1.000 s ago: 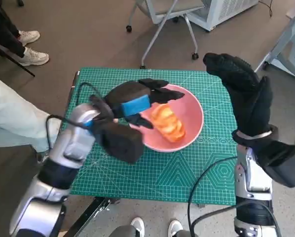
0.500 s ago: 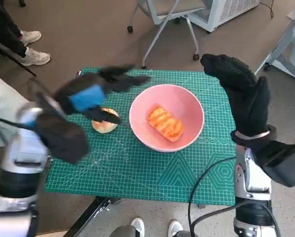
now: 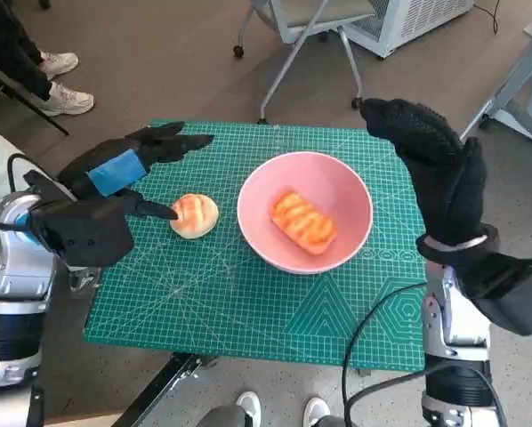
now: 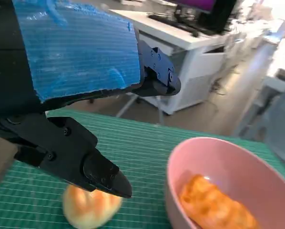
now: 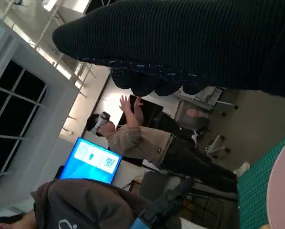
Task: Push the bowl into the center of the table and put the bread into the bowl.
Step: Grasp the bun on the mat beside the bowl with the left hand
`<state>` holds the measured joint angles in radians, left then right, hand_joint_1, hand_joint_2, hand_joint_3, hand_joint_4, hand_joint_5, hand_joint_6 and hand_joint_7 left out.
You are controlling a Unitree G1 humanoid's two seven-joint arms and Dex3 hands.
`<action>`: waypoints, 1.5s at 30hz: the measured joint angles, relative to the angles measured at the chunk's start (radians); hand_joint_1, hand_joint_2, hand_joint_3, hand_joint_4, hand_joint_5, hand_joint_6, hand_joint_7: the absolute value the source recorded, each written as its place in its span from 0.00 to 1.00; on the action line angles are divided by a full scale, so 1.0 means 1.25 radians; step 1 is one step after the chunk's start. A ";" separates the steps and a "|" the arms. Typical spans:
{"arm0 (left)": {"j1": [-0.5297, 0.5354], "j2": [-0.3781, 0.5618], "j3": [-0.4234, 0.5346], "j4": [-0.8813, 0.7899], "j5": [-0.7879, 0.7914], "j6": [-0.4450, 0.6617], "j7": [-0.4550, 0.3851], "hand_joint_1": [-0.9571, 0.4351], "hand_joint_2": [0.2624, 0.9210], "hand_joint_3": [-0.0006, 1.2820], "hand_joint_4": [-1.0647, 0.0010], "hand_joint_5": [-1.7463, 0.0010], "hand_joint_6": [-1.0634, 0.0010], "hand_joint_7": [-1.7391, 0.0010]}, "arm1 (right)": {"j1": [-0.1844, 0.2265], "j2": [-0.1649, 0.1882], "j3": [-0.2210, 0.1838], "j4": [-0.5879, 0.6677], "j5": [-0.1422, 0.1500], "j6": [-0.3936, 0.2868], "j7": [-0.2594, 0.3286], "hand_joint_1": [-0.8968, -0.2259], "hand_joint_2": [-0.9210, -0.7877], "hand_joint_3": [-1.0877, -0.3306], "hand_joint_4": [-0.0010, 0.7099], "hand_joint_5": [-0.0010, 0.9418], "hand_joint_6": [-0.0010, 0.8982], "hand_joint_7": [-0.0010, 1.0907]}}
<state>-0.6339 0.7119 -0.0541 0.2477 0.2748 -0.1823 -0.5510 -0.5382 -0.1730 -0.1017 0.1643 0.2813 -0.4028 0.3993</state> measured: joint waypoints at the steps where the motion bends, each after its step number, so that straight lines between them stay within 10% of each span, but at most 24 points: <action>1: 0.000 0.000 -0.002 0.010 0.002 -0.005 0.004 0.52 0.83 0.00 0.90 1.00 0.72 1.00 | 0.000 0.000 0.000 0.000 0.000 0.000 0.000 0.32 0.00 0.46 0.28 0.00 0.01 0.59; 45: -0.203 -0.172 -0.246 0.628 0.194 -0.027 0.105 0.57 0.86 0.01 0.87 0.99 0.71 0.99 | 0.003 -0.018 -0.010 -0.024 0.009 0.015 0.013 0.31 0.00 0.47 0.28 0.00 0.00 0.60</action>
<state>-0.8871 0.4967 -0.3613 1.0333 0.5178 -0.2154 -0.4198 -0.5349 -0.1960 -0.1146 0.1347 0.2925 -0.3837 0.4161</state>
